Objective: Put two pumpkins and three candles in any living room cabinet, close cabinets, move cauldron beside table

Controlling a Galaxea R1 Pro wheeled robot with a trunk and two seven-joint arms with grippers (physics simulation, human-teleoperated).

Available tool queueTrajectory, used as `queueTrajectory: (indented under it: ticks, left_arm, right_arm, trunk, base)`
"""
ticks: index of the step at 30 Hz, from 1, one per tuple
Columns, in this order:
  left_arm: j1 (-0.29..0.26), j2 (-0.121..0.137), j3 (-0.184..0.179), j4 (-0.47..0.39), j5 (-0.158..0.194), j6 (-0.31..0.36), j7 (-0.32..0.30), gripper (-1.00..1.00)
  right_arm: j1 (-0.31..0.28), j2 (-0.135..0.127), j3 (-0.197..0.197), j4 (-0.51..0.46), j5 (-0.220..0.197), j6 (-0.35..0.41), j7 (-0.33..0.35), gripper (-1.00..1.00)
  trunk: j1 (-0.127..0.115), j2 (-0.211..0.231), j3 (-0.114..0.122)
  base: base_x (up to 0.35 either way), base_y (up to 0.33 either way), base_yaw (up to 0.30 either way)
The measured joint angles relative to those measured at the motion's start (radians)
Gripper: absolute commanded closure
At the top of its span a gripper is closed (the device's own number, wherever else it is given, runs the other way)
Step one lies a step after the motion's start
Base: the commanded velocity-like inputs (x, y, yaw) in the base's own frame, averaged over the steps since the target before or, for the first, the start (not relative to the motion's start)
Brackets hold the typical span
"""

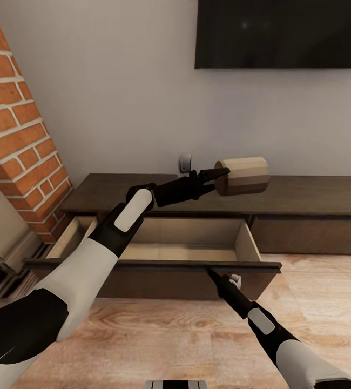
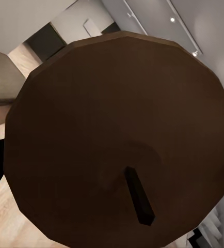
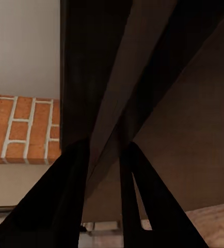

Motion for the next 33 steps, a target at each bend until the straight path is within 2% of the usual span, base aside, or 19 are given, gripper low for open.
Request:
queueTrajectory:
  ticks: [4,5,6,7,22,33]
  left_arm:
    - [0.0,0.0,0.0,0.0,-0.001,0.0,0.0,1.0]
    - [0.0,0.0,0.0,0.0,0.0,0.0,0.0,1.0]
    - [0.0,0.0,0.0,-0.001,0.0,0.0,0.0,1.0]
    - [0.0,0.0,0.0,0.0,-0.001,0.0,0.0,1.0]
    - [0.0,0.0,-0.002,0.0,-0.001,0.0,0.0,1.0]
    - [0.0,0.0,-0.001,0.0,-0.001,0.0,0.0,1.0]
  right_arm:
    - [-0.002,0.0,0.0,0.0,0.0,0.0,-0.005,1.0]
    - [-0.002,0.0,0.0,0.0,0.0,0.0,-0.005,-1.0]
    - [0.071,-0.009,0.002,-0.001,-0.009,0.008,0.13,-1.0]
    - [0.086,-0.009,0.002,-0.001,-0.01,0.008,0.143,-1.0]
    - [0.086,-0.009,0.001,-0.001,-0.011,0.008,0.142,-1.0]
    - [0.086,-0.008,0.008,-0.001,0.002,0.014,0.132,-1.0]
  trunk:
    - [0.0,0.0,0.0]
    - [0.0,0.0,0.0]
    - [0.0,0.0,0.0]
    - [0.0,0.0,0.0]
    - [0.0,0.0,0.0]
    - [0.0,0.0,0.0]
  base:
    - [-0.013,0.0,0.0]
    - [-0.003,0.0,0.0]
    - [-0.002,0.0,0.0]
    - [0.0,0.0,0.0]
    - [-0.006,0.0,0.0]
    - [-0.182,0.0,0.0]
